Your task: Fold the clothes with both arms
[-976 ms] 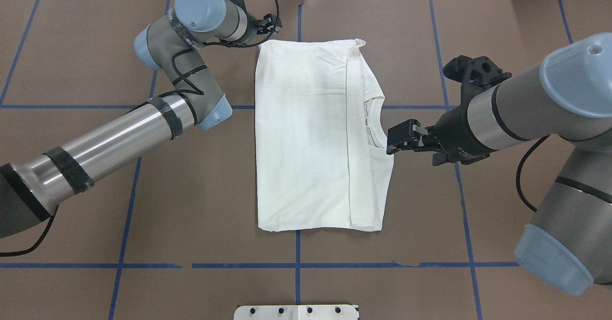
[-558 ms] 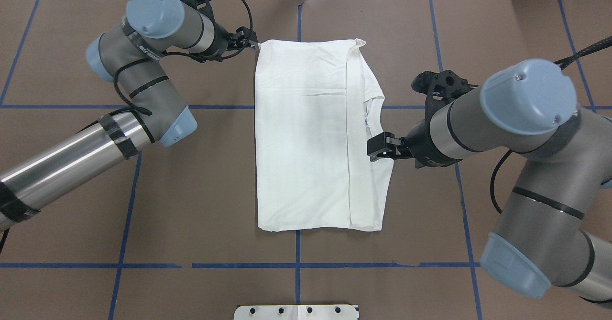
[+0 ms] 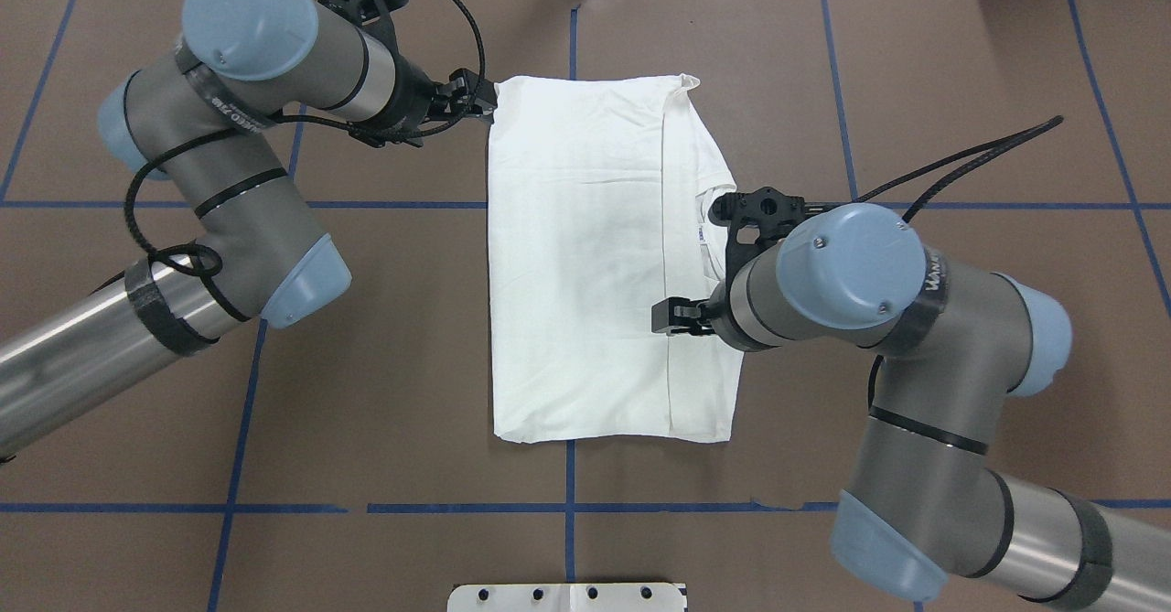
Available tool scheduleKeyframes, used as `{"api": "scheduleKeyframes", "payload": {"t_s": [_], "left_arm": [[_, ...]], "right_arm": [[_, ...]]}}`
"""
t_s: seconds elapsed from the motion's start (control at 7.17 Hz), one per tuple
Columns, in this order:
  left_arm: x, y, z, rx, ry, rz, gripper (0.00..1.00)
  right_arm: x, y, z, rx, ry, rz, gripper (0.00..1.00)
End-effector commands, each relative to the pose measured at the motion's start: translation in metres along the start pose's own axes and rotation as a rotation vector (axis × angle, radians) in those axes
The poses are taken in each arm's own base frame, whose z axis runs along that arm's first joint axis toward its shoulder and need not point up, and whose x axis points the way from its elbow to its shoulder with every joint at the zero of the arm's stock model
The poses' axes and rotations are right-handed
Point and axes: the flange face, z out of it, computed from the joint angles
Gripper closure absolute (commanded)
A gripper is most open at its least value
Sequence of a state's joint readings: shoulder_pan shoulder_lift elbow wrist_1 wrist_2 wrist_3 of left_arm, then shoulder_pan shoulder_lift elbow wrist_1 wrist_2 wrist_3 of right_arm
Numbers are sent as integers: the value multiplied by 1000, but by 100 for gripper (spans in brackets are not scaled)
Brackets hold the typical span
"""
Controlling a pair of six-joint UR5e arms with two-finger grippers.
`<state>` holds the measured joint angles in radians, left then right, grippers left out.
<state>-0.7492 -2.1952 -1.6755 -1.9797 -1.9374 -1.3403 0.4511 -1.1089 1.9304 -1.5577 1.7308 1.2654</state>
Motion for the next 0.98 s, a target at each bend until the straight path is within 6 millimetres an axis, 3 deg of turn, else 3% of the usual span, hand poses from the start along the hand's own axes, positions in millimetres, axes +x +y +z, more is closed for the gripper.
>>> {"api": "scheduleKeyframes", "payload": {"t_s": [0.0, 0.42, 0.7, 0.84], "left_arm": [[6, 29, -13, -33, 22, 3, 0], [3, 41, -6, -56, 11, -10, 0], [-30, 55, -11, -70, -30, -25, 0], [-32, 57, -13, -77, -61, -36, 0]], "right_arm": [[-24, 0, 37, 3, 53, -45, 0], [-14, 26, 57, -58, 151, -104, 0], [-6, 40, 69, -78, 173, -117, 0], [-8, 42, 69, -82, 171, -120, 0]]}}
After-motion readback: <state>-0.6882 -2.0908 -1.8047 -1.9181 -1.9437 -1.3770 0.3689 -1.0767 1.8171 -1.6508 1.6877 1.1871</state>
